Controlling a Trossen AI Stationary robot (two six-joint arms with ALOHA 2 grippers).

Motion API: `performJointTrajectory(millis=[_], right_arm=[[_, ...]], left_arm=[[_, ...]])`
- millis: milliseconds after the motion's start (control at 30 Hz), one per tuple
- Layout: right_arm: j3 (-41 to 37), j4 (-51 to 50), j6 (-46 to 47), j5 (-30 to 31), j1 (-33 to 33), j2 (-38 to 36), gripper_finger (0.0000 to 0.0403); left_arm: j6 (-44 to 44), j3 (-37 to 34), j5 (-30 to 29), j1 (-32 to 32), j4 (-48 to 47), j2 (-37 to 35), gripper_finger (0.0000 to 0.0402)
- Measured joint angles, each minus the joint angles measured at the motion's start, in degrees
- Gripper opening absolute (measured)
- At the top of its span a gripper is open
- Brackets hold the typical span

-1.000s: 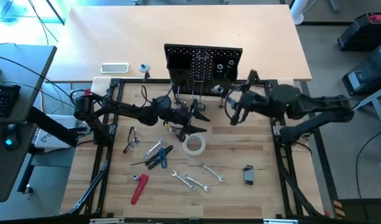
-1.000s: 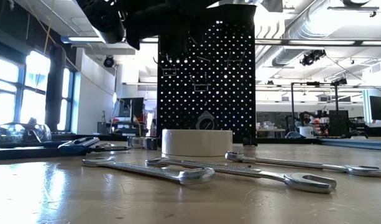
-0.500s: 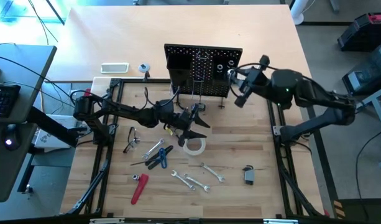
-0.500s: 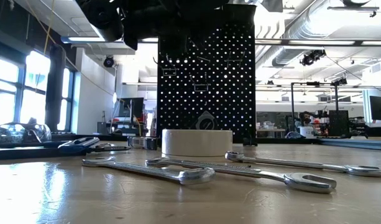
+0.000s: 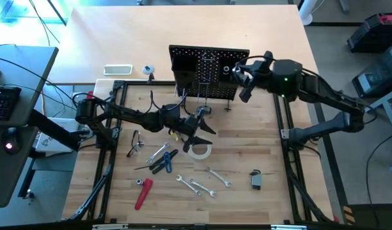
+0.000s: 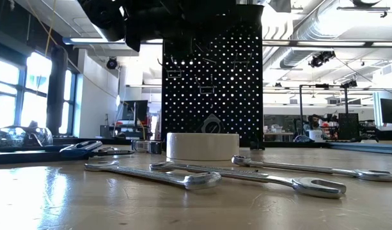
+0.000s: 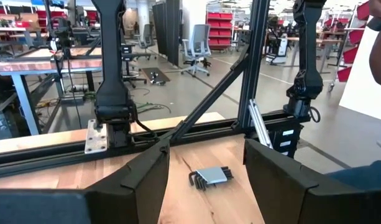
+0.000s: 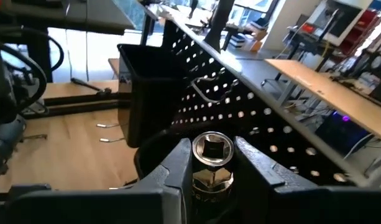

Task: Hang tools onto peg board
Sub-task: Put the silver socket into the right black bin on the peg board

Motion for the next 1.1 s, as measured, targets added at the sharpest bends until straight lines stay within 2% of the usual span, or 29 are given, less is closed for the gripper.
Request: performJointTrajectory(millis=[267,433,1100], right_arm=[[-0.09,-1.58,1.31,-0.61,-0.12,1.87,0.0076],[-0.09,-2.59,1.49,1.81,-0.33,1.73,0.0076],[-0.09,-5.94,3.94,1.27,-2.21,1.87,0.0081]], left_arm=[[-0.04,0.00,-0.04,-0.07,-0.42,-0.02,0.0200],[-0.04,0.00,-0.04,-0.09,-0.48,-0.02,0.0200],[-0.07,0.00,-0.07,-0.09,-0.42,-0.02,0.0200]])
